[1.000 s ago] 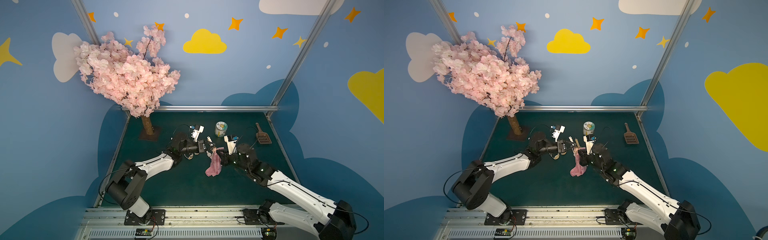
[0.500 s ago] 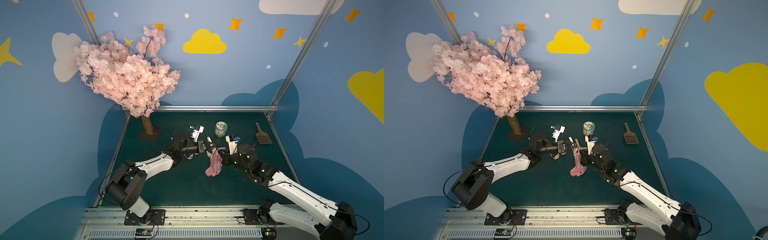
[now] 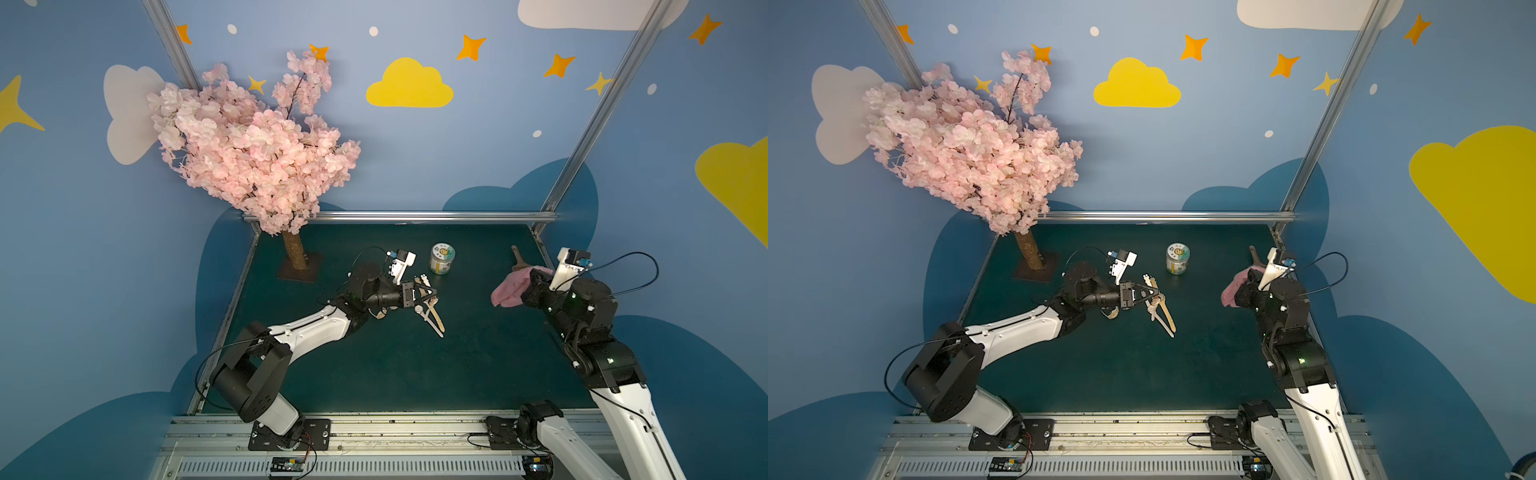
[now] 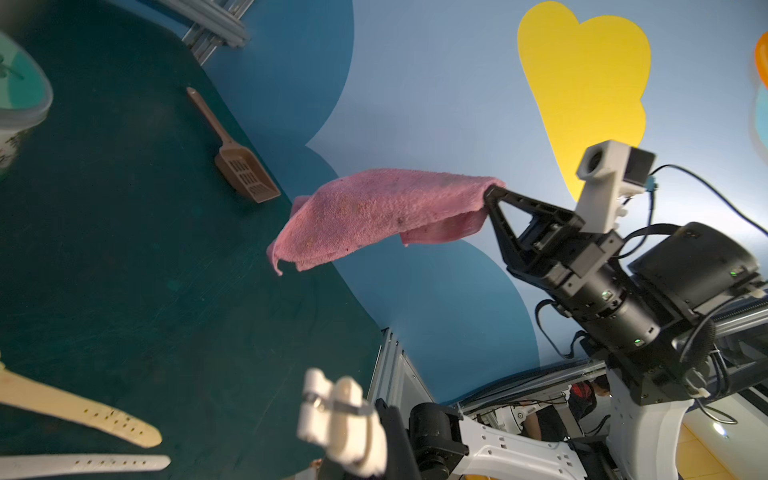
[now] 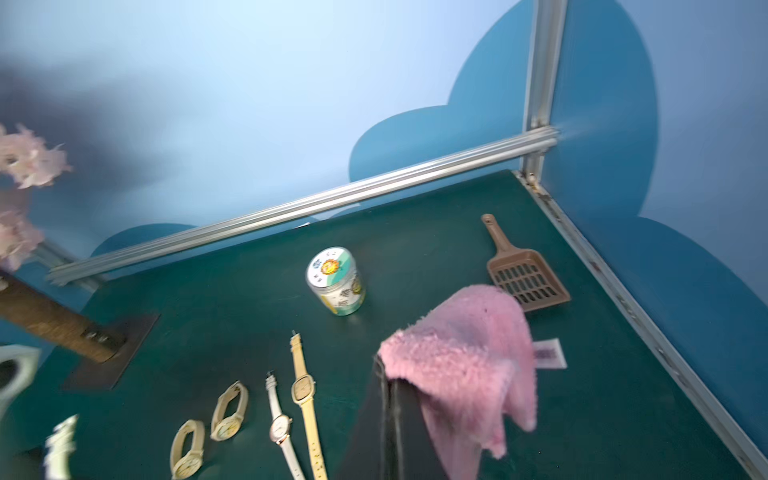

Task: Wipe the watch dial
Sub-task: Place the cleaning item at the center of the board.

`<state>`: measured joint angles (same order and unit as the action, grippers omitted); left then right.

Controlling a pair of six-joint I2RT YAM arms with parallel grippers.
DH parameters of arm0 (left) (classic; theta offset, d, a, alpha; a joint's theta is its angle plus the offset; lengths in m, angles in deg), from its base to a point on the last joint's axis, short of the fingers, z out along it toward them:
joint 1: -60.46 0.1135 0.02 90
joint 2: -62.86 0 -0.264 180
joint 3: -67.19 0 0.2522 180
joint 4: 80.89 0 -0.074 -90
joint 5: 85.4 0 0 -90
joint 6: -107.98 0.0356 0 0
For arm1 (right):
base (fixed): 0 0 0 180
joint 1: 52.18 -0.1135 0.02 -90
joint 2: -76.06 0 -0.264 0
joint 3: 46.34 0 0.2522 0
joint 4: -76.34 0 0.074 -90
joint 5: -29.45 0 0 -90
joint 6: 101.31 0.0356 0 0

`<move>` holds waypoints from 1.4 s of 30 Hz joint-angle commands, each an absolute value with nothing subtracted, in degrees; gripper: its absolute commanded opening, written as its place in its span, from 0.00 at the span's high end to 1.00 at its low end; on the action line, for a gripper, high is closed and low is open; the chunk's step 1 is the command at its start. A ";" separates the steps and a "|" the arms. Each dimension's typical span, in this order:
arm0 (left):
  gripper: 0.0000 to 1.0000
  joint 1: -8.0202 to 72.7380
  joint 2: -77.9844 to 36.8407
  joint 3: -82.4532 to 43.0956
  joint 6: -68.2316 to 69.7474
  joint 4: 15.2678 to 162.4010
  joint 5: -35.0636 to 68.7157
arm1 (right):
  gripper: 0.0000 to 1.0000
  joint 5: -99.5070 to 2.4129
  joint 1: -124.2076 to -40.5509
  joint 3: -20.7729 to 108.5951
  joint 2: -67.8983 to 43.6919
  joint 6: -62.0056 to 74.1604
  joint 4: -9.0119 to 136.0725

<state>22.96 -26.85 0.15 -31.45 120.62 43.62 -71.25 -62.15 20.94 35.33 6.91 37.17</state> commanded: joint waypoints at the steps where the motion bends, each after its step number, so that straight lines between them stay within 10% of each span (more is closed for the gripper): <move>1: 0.97 21.92 -28.40 -2.93 -28.64 118.52 44.54 | 1.00 -66.34 -57.88 14.26 34.90 11.01 33.90; 13: 0.97 18.04 -39.27 -10.22 -29.22 117.04 45.37 | 1.00 -54.21 -55.83 -15.79 34.93 27.42 49.10; 42: 0.96 23.12 -67.33 -33.95 -28.22 107.60 43.46 | 0.68 -55.52 -55.50 -18.91 53.62 28.51 33.60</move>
